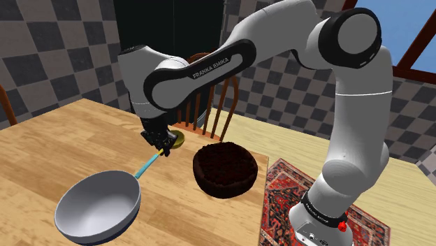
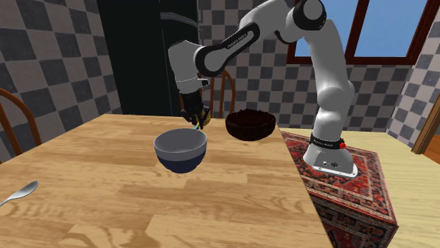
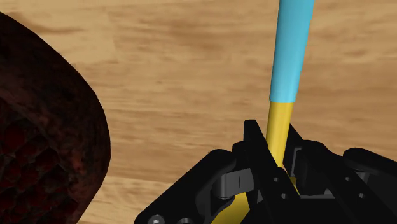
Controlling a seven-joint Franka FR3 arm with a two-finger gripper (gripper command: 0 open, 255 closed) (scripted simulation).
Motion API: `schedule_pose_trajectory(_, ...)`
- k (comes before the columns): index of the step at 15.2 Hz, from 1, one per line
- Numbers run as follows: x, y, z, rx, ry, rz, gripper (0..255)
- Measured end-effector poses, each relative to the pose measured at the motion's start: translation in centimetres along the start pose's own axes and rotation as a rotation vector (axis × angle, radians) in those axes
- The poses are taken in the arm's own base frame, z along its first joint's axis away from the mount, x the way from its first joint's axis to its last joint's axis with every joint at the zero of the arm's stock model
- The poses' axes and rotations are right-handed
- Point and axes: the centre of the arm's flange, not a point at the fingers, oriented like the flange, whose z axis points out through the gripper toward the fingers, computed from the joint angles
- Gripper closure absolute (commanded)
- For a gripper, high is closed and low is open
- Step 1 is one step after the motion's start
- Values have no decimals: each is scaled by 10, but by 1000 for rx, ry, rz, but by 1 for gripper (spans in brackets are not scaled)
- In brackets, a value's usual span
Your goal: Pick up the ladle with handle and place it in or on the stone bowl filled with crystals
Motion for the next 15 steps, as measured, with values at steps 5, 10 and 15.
schedule_pose_trajectory(5,3,5,-27,0,0,0,255)
schedule_pose_trajectory(10,6,6,-51,0,0,0,255)
schedule_pose_trajectory(15,7,12,-77,0,0,0,255)
